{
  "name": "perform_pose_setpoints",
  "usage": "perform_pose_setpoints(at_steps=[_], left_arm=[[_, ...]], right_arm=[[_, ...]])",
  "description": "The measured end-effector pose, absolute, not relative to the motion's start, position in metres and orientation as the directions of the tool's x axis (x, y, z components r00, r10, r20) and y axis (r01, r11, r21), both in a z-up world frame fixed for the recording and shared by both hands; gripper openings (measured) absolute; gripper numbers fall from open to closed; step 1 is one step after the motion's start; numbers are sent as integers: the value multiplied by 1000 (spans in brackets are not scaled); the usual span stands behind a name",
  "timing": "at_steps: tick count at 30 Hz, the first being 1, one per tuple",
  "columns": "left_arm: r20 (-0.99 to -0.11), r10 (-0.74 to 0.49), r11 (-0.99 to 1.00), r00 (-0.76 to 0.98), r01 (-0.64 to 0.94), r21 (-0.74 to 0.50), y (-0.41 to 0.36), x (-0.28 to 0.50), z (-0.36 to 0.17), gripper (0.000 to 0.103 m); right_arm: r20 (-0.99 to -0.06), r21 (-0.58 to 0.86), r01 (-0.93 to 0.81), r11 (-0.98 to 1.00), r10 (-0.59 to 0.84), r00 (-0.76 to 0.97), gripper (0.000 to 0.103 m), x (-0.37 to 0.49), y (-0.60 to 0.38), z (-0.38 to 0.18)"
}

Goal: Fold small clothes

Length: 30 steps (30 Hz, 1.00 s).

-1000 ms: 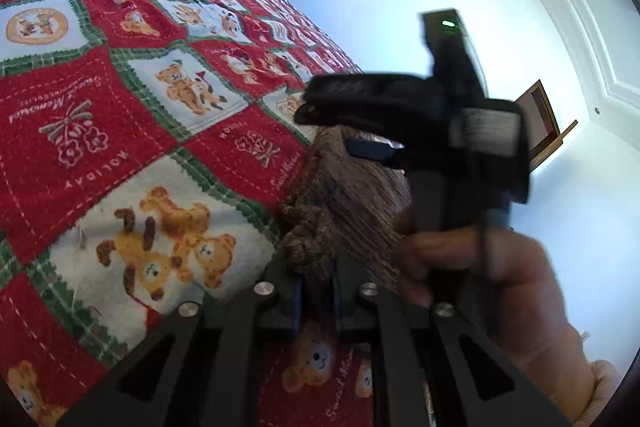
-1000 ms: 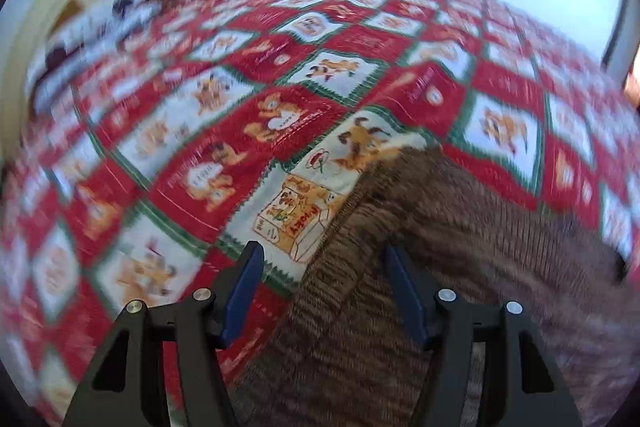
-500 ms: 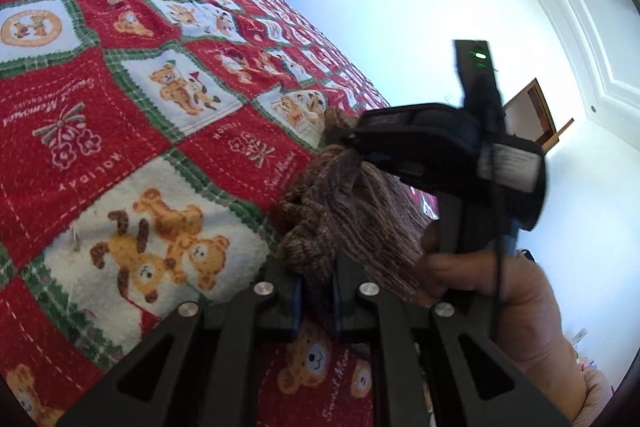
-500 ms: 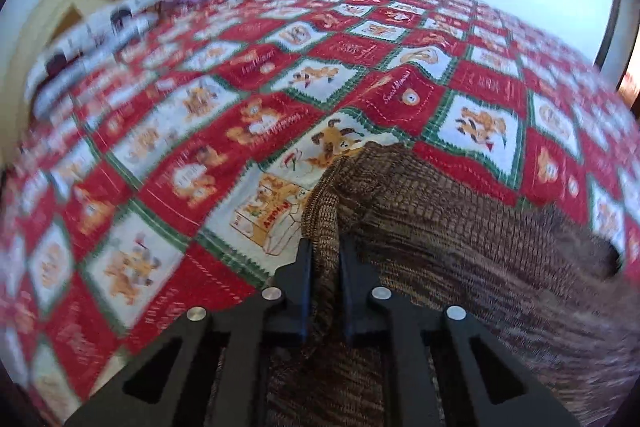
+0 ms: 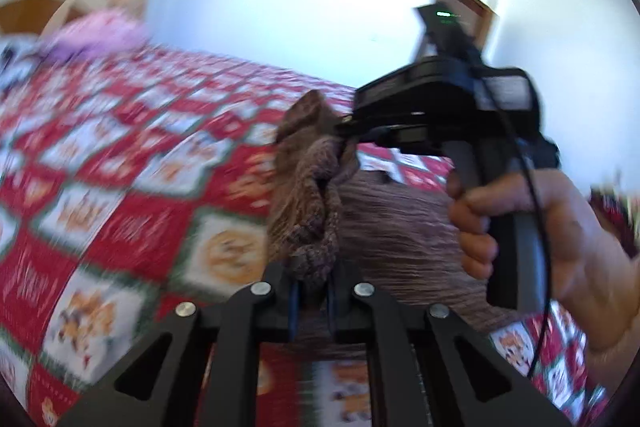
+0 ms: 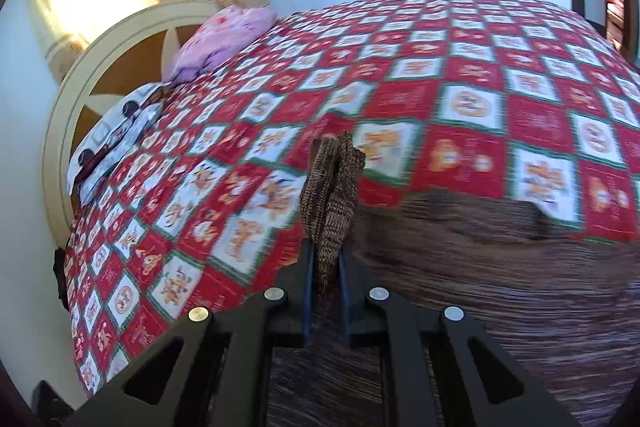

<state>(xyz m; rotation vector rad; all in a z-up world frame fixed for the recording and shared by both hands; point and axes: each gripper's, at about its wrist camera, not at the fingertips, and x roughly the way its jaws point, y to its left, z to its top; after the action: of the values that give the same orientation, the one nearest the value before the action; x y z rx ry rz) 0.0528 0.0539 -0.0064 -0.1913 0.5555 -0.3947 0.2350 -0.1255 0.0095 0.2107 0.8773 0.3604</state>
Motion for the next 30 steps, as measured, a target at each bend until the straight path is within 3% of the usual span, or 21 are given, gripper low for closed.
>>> perform_pose_setpoints(at_steps=[13,30], left_arm=[[-486,-585,789,650,595,-154,-79,39,5,11],[-555,-653,684,515,715,-141,-167,31,-13,11]], right_arm=[[-704,308,-102,946,299,644,10,198,-274,13],[-711,340,27,940,238,661,6,167,-377,-30]])
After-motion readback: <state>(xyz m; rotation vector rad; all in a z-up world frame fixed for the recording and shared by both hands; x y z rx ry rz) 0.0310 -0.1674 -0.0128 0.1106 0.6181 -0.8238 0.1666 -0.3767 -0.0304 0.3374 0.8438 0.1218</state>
